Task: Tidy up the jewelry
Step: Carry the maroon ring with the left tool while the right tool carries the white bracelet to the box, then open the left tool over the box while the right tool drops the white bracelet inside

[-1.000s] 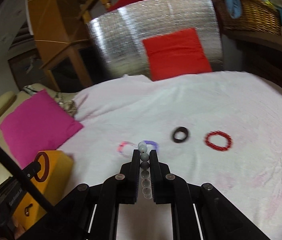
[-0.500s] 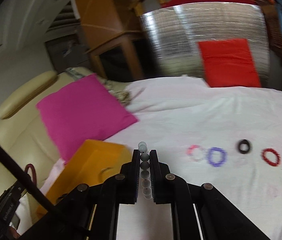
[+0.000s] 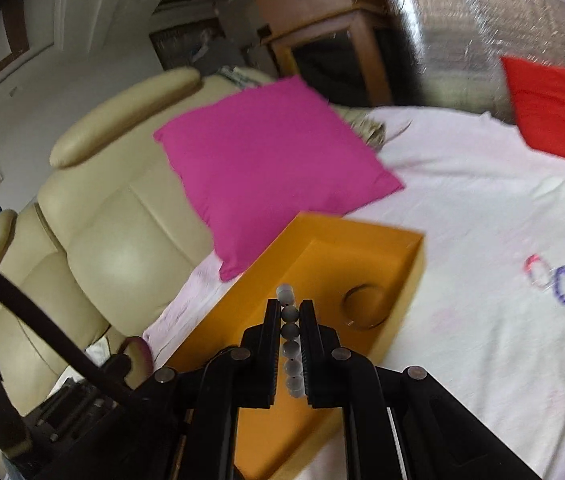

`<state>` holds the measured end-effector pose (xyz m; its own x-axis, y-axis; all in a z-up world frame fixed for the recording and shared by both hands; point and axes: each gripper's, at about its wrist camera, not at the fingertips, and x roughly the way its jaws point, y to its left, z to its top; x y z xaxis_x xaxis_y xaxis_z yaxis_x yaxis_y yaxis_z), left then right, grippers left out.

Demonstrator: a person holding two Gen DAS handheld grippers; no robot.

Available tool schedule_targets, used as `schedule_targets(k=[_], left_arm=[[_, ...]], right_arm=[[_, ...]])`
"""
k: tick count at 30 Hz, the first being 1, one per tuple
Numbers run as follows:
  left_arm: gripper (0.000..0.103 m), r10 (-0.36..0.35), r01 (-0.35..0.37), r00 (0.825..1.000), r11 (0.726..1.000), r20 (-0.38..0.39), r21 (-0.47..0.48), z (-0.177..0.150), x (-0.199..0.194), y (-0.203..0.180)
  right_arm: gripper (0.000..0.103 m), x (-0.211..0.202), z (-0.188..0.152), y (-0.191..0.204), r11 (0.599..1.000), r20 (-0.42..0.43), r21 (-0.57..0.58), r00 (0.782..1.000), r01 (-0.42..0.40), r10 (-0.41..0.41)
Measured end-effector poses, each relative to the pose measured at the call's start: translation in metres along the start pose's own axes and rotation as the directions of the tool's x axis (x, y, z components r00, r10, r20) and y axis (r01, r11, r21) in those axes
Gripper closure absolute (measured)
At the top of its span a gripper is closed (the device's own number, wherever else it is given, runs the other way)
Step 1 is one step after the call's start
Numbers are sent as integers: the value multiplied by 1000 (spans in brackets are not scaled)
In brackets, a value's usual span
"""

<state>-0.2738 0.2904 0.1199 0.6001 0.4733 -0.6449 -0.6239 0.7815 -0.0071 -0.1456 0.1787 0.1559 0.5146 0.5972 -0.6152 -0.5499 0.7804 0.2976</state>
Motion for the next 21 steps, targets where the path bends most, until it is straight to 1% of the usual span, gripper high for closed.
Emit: schedule_targets(k=[2,8,15,17,18,19,20,21], left_arm=[[99,5,-5,1000,1000,-25,8,-5,6,0],[98,25,-23,996,999,-80,27,-14,22,3],[98,58,-53,989,998,-135,43,-22,37,4],[95,70,-63,986,997,-151,48,-24,40,4],[84,73,-67,984,997,-164,46,-24,41,4],[64,74,-69,983,997,-168,41,-24,41,5],[52,82,-77,982,996,-168,37,-24,41,5],[39,96,-92,982,995,-160,32,-23,39,6]], right_arm=[[93,17,-5,6,1000,-32,8,999,-7,8],[93,53,-12,12,1000,-91,9,996,8,-7],[92,74,-13,7,999,-131,35,991,5,-1],[91,77,-14,6,999,-134,36,991,9,-4],[91,77,-14,6,999,-135,39,991,1,4],[91,78,-13,6,999,-141,43,990,-12,18],[91,76,-12,6,999,-138,41,990,-9,14],[90,74,-10,7,999,-131,40,991,-7,12]])
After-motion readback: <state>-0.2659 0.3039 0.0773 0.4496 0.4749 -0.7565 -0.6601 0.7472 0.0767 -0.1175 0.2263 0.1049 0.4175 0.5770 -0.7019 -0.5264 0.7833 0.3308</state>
